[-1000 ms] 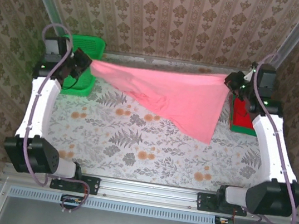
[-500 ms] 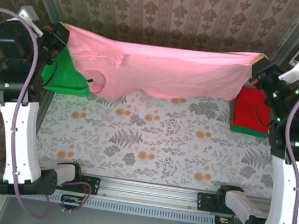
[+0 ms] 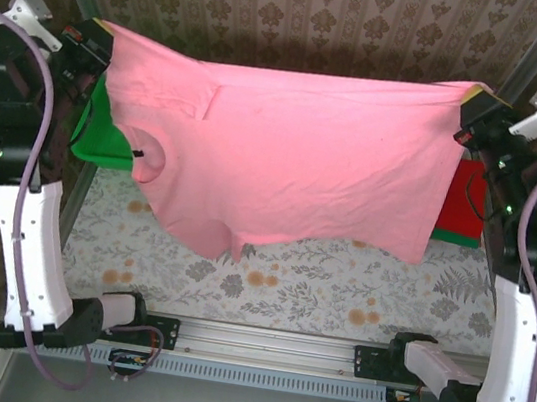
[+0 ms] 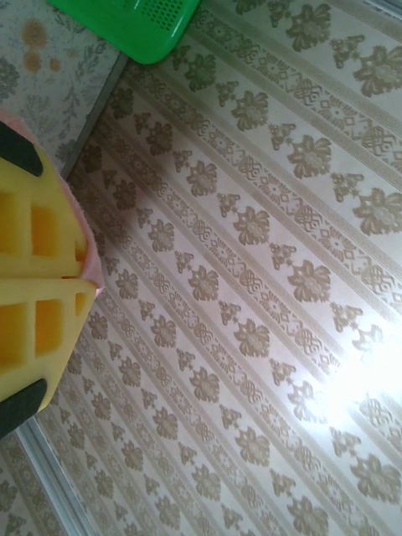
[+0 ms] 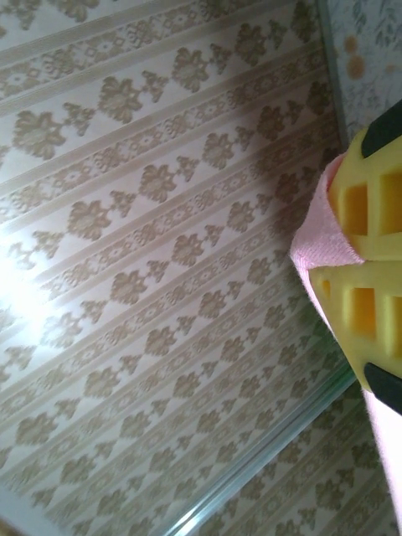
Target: Fold and stack the t-shirts
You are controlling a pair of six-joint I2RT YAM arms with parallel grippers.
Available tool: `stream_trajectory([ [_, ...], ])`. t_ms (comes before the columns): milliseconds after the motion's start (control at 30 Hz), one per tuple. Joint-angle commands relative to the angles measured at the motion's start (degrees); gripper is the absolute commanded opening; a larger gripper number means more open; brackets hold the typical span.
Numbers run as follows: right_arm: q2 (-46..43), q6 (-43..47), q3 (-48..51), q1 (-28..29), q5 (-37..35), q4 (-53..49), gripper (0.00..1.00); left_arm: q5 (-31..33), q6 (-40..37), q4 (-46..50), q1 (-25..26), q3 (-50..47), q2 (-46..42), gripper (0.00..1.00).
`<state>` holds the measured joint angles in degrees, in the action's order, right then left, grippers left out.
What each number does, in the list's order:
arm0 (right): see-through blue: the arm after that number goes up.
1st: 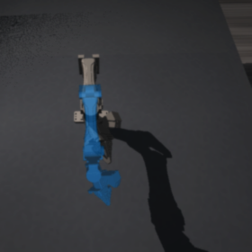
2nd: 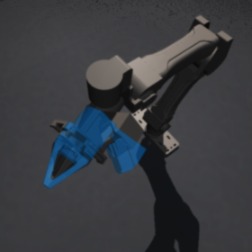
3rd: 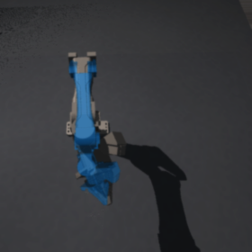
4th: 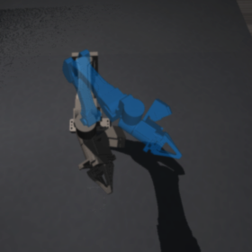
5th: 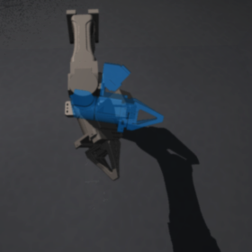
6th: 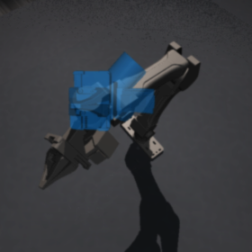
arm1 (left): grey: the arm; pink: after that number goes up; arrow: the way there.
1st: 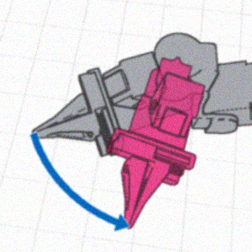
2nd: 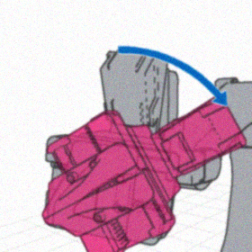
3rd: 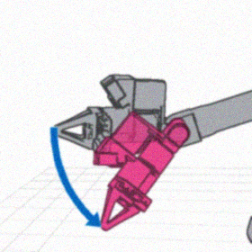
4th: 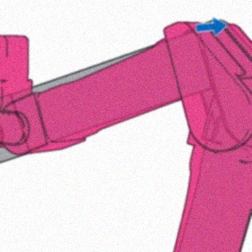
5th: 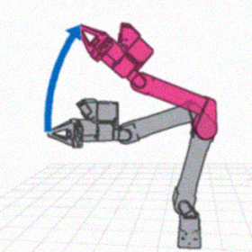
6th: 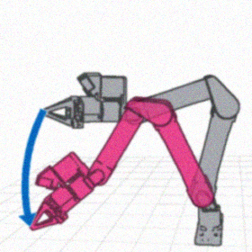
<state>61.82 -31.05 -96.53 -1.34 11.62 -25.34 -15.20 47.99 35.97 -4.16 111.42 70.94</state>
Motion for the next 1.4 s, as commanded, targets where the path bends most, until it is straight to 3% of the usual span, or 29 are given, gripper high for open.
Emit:
stream_trajectory([
  [0,3.7,1.4,2.2,-0.5,0.0,4.0,0.0,0.3,0.7,-4.1,0.4,0.9,4.4,0.0],
  [233,14.8,0.3,-1.2,-0.6,0.5,13.5,0.0,0.4,1.2,-7.2,2.7,5.8,14.7,0.0],
  [433,23.9,-0.2,-12.7,-0.6,1.6,15.0,0.0,0.4,0.9,-4.2,5.4,24.2,26.4,0.0],
  [600,25.1,-0.9,-20.6,-1.8,2.4,12.4,0.0,-0.8,2.5,-0.5,5.9,43.6,34.4,0.0],
  [700,22.6,-0.7,-17.6,-3.2,2.2,10.9,0.0,-1.7,2.3,-0.3,6.0,43.2,33.2,0.0],
  [767,19.7,-0.7,-11.4,-4.3,2.0,10.4,0.0,-1.8,-0.3,1.3,6.2,37.2,29.7,0.0],
  [833,15.4,-1.8,-2.6,-5.5,2.1,10.0,0.0,-1.5,-2.3,0.7,6.3,23.9,23.7,0.0],
  [967,7.5,-2.1,17.5,-7.5,2.1,8.6,0.0,-1.8,4.0,-9.0,6.3,-12.9,10.0,0.0],
  [1100,4.5,-2.3,33.6,-8.2,2.1,7.1,0.0,-1.6,8.1,-10.8,7.4,-36.8,2.8,0.0],
  [1233,7.9,-2.3,45.0,-8.2,1.5,8.6,0.0,-1.8,8.7,-12.8,7.6,-50.7,2.8,0.0],
  [1367,15.5,-3.0,51.5,-8.2,1.0,9.6,0.0,-3.5,6.8,-12.5,7.7,-55.2,9.1,0.0],
])
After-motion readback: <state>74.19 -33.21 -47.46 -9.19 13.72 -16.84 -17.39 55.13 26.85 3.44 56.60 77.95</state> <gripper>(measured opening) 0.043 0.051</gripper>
